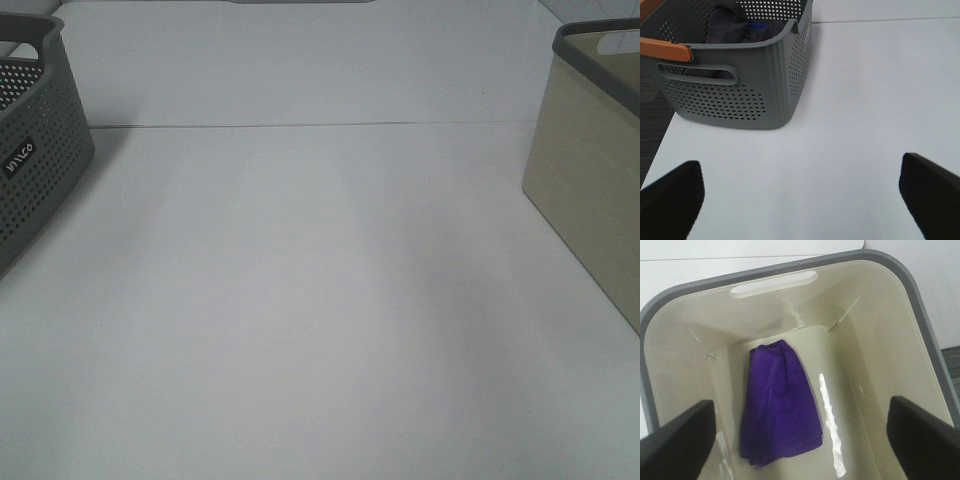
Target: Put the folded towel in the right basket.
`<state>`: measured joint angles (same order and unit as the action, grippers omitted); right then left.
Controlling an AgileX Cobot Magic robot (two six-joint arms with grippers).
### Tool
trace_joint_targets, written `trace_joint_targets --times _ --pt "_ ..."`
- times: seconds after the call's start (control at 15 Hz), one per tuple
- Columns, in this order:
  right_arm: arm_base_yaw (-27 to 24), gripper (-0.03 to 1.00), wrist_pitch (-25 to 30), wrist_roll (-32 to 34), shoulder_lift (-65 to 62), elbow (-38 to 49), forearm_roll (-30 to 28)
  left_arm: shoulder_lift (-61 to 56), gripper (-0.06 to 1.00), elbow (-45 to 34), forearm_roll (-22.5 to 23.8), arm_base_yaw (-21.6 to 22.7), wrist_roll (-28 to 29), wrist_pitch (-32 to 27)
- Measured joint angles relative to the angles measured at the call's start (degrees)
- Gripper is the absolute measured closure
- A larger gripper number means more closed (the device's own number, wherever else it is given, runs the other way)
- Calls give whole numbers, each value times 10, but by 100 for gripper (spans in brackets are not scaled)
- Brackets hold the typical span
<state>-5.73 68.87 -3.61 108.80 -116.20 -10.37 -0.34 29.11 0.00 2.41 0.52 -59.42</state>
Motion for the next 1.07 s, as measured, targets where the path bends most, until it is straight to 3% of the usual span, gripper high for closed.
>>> trace_joint_targets --times 0.27,0.53,0.73,0.93,1.07 --pt "0 -1 7 29 0 0 49 0 -5 0 0 0 0 0" --pt "1 -1 10 31 -5 0 150 0 -5 0 0 0 0 0" --pt "13 -1 7 32 -34 0 172 0 -5 0 0 0 0 0" --pt "88 -1 -23 32 -50 0 152 0 -5 0 0 0 0 0" --pt "149 -1 -12 57 -52 0 117 0 -5 0 0 0 0 0"
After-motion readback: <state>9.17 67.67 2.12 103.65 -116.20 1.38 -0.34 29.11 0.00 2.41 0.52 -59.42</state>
